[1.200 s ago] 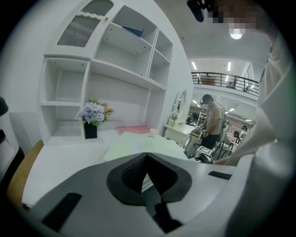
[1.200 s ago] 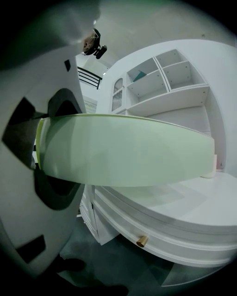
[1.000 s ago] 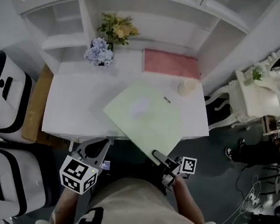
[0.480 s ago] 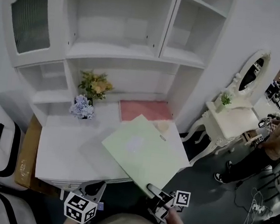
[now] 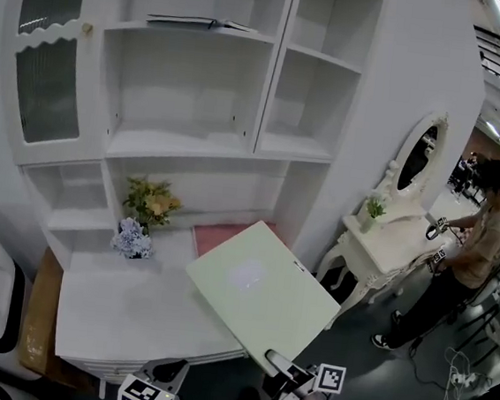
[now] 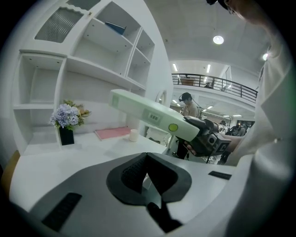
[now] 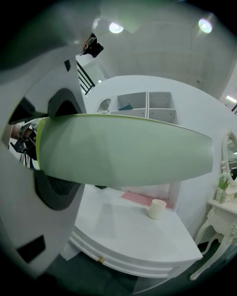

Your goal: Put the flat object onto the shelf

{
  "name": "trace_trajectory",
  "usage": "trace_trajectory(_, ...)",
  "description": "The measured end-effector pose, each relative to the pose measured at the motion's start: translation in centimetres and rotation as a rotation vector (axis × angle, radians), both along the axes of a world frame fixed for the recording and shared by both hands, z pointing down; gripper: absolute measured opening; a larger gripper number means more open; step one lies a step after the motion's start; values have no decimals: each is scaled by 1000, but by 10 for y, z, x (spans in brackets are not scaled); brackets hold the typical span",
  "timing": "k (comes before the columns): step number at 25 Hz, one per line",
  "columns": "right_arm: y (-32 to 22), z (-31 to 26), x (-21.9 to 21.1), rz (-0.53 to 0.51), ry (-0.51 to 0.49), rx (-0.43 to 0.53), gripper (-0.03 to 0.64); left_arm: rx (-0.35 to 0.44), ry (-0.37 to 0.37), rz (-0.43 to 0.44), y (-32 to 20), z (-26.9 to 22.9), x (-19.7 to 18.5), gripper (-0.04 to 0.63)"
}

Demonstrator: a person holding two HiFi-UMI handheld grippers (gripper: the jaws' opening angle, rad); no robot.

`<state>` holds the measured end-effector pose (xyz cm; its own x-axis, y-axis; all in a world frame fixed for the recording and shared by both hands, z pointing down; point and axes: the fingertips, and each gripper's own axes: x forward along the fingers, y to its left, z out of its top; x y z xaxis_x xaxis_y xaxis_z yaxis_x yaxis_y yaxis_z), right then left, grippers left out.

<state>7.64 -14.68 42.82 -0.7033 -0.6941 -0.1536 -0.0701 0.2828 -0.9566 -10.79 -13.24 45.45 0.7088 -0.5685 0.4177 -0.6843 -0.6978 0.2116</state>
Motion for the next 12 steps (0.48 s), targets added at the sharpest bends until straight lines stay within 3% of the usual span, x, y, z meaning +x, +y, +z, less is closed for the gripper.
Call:
trace_trajectory(8,1,-35,14,77,47,55,290,-6,8,43,13,-2,4,14)
trace_trajectory(12,-2,-58,26,107,15,95,290,6,13,47,13,-8,9,12)
